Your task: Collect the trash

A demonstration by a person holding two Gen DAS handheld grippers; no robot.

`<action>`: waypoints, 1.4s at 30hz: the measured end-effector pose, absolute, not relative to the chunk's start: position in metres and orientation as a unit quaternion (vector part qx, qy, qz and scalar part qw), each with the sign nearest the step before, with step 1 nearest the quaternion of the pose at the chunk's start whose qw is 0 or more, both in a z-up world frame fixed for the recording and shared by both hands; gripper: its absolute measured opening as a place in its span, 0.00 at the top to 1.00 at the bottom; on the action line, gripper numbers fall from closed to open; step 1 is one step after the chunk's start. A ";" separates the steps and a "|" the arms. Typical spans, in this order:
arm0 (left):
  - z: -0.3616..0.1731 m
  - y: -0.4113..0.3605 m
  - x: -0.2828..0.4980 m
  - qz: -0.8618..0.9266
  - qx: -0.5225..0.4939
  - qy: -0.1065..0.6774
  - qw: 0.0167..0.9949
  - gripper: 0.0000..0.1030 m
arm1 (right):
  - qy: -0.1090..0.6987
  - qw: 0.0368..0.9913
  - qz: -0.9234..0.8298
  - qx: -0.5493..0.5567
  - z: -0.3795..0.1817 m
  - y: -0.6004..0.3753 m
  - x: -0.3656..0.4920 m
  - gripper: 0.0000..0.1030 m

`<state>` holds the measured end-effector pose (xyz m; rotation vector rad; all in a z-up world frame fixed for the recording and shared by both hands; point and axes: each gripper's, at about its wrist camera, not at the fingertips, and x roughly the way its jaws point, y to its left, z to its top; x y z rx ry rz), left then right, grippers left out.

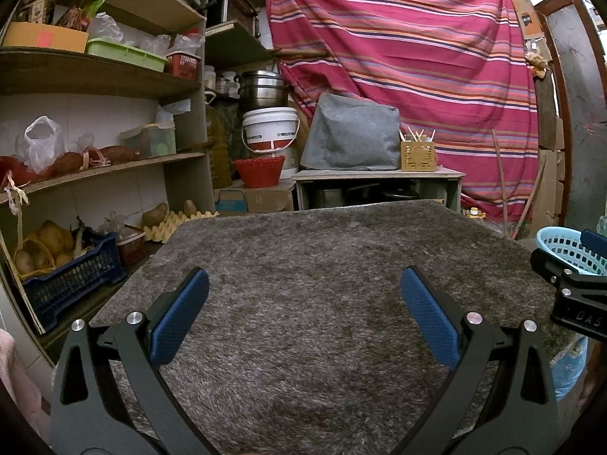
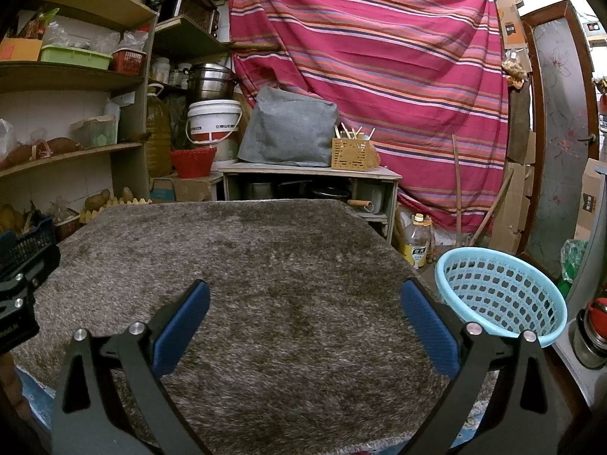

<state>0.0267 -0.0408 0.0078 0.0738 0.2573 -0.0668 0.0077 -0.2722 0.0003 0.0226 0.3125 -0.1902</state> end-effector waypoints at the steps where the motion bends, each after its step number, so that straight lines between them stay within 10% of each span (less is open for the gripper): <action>1: 0.009 -0.040 0.026 -0.034 0.037 0.128 0.991 0.05 | 0.156 0.983 -0.094 0.012 0.000 -0.273 0.007 0.04; 42: 0.012 -0.032 0.027 -0.040 0.042 0.119 0.991 0.05 | 0.152 0.983 -0.099 0.011 0.009 -0.270 0.004 0.04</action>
